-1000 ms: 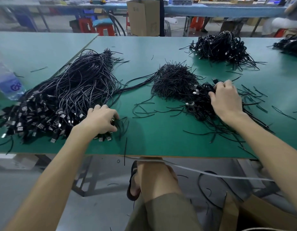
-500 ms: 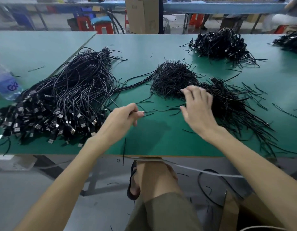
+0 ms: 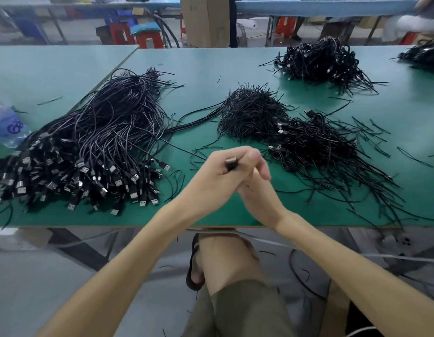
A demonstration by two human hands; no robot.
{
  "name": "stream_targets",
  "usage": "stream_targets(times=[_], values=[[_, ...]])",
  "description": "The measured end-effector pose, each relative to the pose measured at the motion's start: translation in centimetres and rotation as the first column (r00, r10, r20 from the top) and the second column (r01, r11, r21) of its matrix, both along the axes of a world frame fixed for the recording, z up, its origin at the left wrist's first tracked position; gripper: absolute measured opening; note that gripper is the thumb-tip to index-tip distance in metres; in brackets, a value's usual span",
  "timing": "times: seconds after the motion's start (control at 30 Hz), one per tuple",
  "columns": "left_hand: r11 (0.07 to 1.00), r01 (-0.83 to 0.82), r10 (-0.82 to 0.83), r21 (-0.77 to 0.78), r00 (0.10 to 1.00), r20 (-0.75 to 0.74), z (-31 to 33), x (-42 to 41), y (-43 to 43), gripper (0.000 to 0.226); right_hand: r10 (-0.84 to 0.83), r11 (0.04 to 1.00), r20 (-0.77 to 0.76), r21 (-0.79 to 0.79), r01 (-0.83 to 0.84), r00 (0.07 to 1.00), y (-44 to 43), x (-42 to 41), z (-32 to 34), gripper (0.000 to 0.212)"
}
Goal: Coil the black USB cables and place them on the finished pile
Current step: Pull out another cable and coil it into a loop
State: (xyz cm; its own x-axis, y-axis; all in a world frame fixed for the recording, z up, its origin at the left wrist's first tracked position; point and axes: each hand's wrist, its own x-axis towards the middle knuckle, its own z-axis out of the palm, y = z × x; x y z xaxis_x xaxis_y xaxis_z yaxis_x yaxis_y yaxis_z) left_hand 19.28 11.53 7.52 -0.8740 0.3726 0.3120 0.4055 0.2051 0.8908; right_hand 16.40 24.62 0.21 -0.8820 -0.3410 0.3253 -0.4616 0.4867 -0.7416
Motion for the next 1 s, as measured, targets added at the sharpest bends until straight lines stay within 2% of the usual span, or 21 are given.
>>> stream_targets(times=[0.07,0.13,0.2,0.23,0.27,0.33,0.37,0.4,0.43,0.53,0.6,0.67,0.73,0.83,0.93,1.0], values=[[0.998,0.048,-0.049,0.031,0.999,0.023,0.3,-0.1,-0.8,0.044,-0.017,0.993,-0.118,0.116,0.031,0.993,1.5,-0.3,-0.2,0.036],[0.991,0.137,-0.137,-0.006,0.990,0.039,0.5,-0.1,-1.4,0.047,0.014,0.982,-0.221,0.187,0.028,0.975,2.3,-0.7,0.8,0.039],[0.962,0.228,-0.216,-0.152,0.972,0.092,0.3,0.3,-1.4,0.036,0.141,0.939,-0.344,0.342,-0.016,0.928,3.1,-0.7,1.1,0.034],[0.921,0.249,-0.234,-0.299,0.968,0.085,-0.3,0.5,-1.2,0.033,0.239,0.885,-0.407,0.465,-0.026,0.882,3.6,-0.7,1.3,0.035],[0.837,0.249,-0.256,-0.487,0.965,0.054,-0.9,0.6,-1.1,0.031,0.333,0.814,-0.448,0.581,-0.013,0.830,4.1,-0.8,1.5,0.034],[0.560,0.175,-0.272,-0.810,0.962,0.020,-2.6,0.2,-1.3,0.021,0.441,0.698,-0.476,0.714,0.042,0.761,4.6,-1.1,2.1,0.030],[0.440,0.099,-0.264,-0.892,0.964,-0.023,-3.4,-0.2,-1.7,0.016,0.447,0.671,-0.496,0.736,0.088,0.744,4.6,-1.1,2.7,0.031],[0.377,0.014,-0.259,-0.926,0.962,-0.091,-3.9,-0.5,-2.0,0.015,0.436,0.656,-0.520,0.743,0.136,0.734,4.5,-1.2,3.2,0.031],[0.388,-0.056,-0.253,-0.920,0.953,-0.165,-4.4,-1.0,-2.2,0.016,0.418,0.651,-0.552,0.736,0.186,0.721,4.4,-1.4,3.6,0.033],[0.552,-0.172,-0.211,-0.816,0.918,-0.337,-4.9,-1.9,-2.3,0.017,0.337,0.683,-0.654,0.665,0.302,0.678,4.3,-1.7,4.8,0.035],[0.623,-0.214,-0.194,-0.752,0.890,-0.413,-5.3,-2.2,-2.2,0.010,0.281,0.734,-0.697,0.599,0.320,0.660,4.1,-1.5,5.3,0.037],[0.658,-0.217,-0.175,-0.721,0.887,-0.427,-5.1,-2.3,-2.6,0.015,0.252,0.774,-0.715,0.554,0.308,0.651,3.6,-1.1,5.8,0.038],[0.676,-0.203,-0.160,-0.708,0.898,-0.410,-4.8,-2.5,-3.2,0.015,0.206,0.843,-0.662,0.494,0.213,0.721,3.4,-0.8,5.9,0.037],[0.745,-0.147,-0.139,-0.651,0.920,-0.366,-4.1,-2.5,-3.8,0.028,0.170,0.920,-0.432,0.392,0.015,0.886,3.2,-0.1,5.7,0.032],[0.827,-0.043,-0.039,-0.560,0.990,-0.133,-3.6,-1.9,-3.7,0.039,0.120,0.929,-0.387,0.369,0.034,0.914,3.1,0.0,5.3,0.033],[0.857,-0.030,0.023,-0.515,1.000,-0.020,-3.6,-1.8,-3.9,0.042,0.067,0.950,-0.373,0.307,0.055,0.925,3.2,0.0,5.3,0.034]])
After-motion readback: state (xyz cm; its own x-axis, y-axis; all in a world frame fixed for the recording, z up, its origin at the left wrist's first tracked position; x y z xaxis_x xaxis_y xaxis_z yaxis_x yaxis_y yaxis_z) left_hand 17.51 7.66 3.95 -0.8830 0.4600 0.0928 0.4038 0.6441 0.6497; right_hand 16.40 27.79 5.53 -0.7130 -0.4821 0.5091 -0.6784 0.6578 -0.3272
